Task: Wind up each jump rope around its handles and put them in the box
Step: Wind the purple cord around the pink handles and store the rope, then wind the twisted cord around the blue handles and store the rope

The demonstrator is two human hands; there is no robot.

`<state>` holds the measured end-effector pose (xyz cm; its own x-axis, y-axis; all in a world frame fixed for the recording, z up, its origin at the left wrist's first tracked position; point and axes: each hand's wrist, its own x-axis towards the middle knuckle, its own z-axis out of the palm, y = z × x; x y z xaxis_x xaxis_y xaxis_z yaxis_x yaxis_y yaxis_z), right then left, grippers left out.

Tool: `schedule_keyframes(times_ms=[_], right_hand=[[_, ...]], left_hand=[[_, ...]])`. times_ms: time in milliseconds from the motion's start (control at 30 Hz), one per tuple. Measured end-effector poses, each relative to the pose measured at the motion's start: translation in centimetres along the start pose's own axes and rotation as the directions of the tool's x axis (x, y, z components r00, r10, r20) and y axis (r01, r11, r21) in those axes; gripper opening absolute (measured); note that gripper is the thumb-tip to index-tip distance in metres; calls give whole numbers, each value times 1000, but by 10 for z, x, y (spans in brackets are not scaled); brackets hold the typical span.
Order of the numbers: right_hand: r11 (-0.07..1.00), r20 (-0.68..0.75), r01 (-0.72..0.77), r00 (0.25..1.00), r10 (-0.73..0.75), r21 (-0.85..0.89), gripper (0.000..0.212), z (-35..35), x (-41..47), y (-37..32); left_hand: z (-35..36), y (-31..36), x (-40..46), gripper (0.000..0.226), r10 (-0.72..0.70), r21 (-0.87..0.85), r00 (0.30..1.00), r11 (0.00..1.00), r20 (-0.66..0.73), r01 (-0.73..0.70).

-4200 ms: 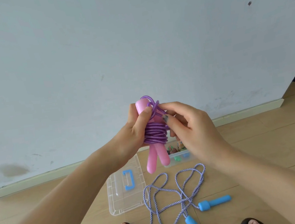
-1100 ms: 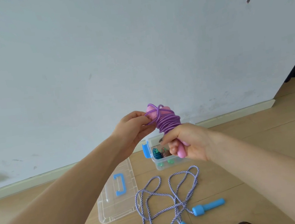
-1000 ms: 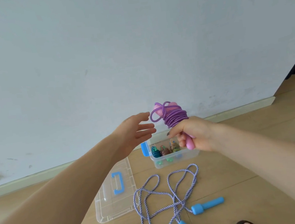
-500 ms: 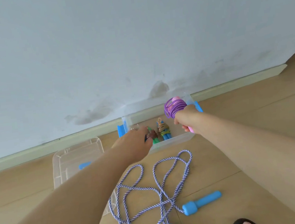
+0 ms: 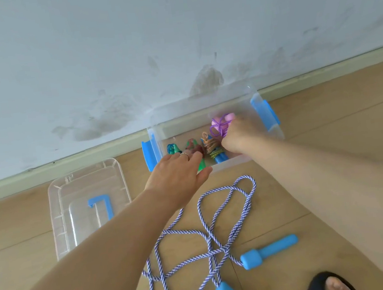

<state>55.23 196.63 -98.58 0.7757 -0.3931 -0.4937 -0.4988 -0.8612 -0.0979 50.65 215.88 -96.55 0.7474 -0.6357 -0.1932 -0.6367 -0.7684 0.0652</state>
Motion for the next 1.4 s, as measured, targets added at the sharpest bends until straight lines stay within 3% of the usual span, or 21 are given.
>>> schedule_keyframes(times_ms=[100,167,233,300,400,500,567,633,700,767,867,1000,1133,1267,1333,1400], right_hand=[[987,-265,162,950,-162,-25,40,-3,-29,-4],[947,-491,319,831,-262,35,27,-4,-59,-2],[918,-628,390,733,-261,74,26,6,-90,11],[921,-630,355,755,-183,158,27,31,-122,33],[962,-425,258,884,-195,94,28,82,-166,76],[948,22,246,969,-247,-203,40,126,-195,115],[912,130,285,958,-257,-294,44,140,-206,126],[894,148,317,948,-283,-317,38,148,-214,125],[926,219,289,946,-238,-242,29,152,-219,121],[981,328,187,931,-158,-58,21,158,-220,119],[985,499,5,862,-91,170,10,167,-220,112],[914,574,-133,810,-123,383,13,167,-226,86],[853,630,-217,761,-157,475,25,140,-239,68],[775,661,-259,705,-256,577,31,105,-261,63],[868,687,-116,664,-293,483,26,80,-271,59],[953,650,184,699,-298,239,23,46,-278,54]], left_hand=[[-11,5,-3,27,43,80,991,996,-125,-33],[-20,10,-14,13,131,110,975,988,-180,-112],[-21,16,-33,4,218,121,973,971,-79,-208],[-14,29,-59,12,152,97,980,982,126,-164],[16,54,-104,30,-94,-49,918,991,385,122],[52,83,-147,47,-206,-179,745,898,634,401],[75,98,-166,47,-246,-270,642,756,726,596],[89,112,-175,42,-275,-366,561,526,781,768],[99,123,-178,32,-298,-445,529,307,794,841],[108,128,-177,30,-327,-507,527,150,785,849],[104,132,-168,35,-333,-550,510,-34,793,834],[93,135,-157,38,-293,-503,433,-234,852,832],[75,129,-163,61,-350,-540,480,-95,805,836],[46,110,-177,58,-292,-607,559,-99,776,789],[20,101,-184,46,-198,-637,616,-60,762,769],[-13,92,-189,34,-101,-661,664,66,741,747]])
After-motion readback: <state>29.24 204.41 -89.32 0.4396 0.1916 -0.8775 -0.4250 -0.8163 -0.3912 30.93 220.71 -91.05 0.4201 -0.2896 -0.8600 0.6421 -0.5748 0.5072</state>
